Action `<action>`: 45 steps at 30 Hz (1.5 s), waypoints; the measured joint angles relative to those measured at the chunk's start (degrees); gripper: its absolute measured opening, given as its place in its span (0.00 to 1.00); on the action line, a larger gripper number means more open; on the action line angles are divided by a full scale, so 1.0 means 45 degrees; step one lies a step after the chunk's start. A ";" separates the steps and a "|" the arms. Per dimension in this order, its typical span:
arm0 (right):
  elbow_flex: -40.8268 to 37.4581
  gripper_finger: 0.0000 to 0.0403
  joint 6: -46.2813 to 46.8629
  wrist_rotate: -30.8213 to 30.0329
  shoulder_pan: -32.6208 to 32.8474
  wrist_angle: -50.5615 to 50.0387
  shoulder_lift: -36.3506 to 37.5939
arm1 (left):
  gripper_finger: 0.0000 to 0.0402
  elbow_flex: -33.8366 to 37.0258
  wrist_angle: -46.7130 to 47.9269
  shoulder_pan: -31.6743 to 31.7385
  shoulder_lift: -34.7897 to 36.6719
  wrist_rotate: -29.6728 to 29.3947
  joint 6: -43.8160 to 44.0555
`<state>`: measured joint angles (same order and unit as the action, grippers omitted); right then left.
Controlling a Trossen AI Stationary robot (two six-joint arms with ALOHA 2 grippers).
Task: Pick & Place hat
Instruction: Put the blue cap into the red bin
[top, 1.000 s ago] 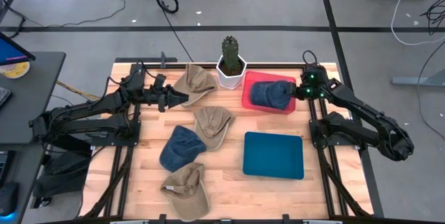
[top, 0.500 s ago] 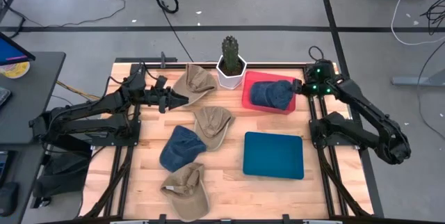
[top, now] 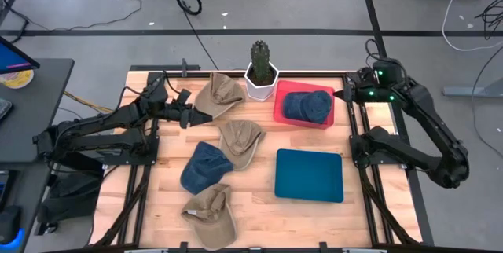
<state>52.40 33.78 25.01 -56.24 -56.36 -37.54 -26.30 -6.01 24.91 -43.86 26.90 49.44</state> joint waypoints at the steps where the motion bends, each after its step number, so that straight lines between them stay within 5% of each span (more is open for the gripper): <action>1: 0.0022 0.30 0.0183 0.0203 0.0145 0.0116 0.0148 | 0.47 0.0000 -0.0010 -0.0002 0.0002 -0.0002 0.0207; 8: 0.0029 0.02 0.0449 0.0460 0.1117 0.0380 0.0852 | 0.46 0.0000 -0.0041 -0.0010 0.0116 0.0183 0.1271; 17: 0.0029 0.06 0.0727 0.0546 0.1860 0.0996 0.0896 | 0.35 -0.0445 0.0725 -0.0725 0.0189 -0.0281 0.2086; 23: 0.0029 0.06 0.0596 0.0546 0.2018 0.1006 0.0796 | 0.17 -0.2925 0.4983 -0.1696 0.0165 -0.2578 0.0539; 30: 0.0024 0.06 0.0377 0.0544 0.2020 0.1011 0.0404 | 0.02 -0.5075 0.9147 -0.2639 0.0037 -0.3619 0.0552; 40: 0.0014 0.06 0.0221 0.0541 0.2018 0.1006 0.0011 | 0.02 -0.5445 1.1575 -0.4650 -0.2380 -0.3858 0.1984; 45: 0.0014 0.06 -0.0029 0.0541 0.2018 0.1011 -0.0014 | 0.15 -0.5440 1.3580 -0.4648 -0.4255 -0.3617 0.2429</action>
<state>52.47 33.65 27.44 -47.16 -51.81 -37.60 -50.78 55.10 3.99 -63.00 10.63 60.38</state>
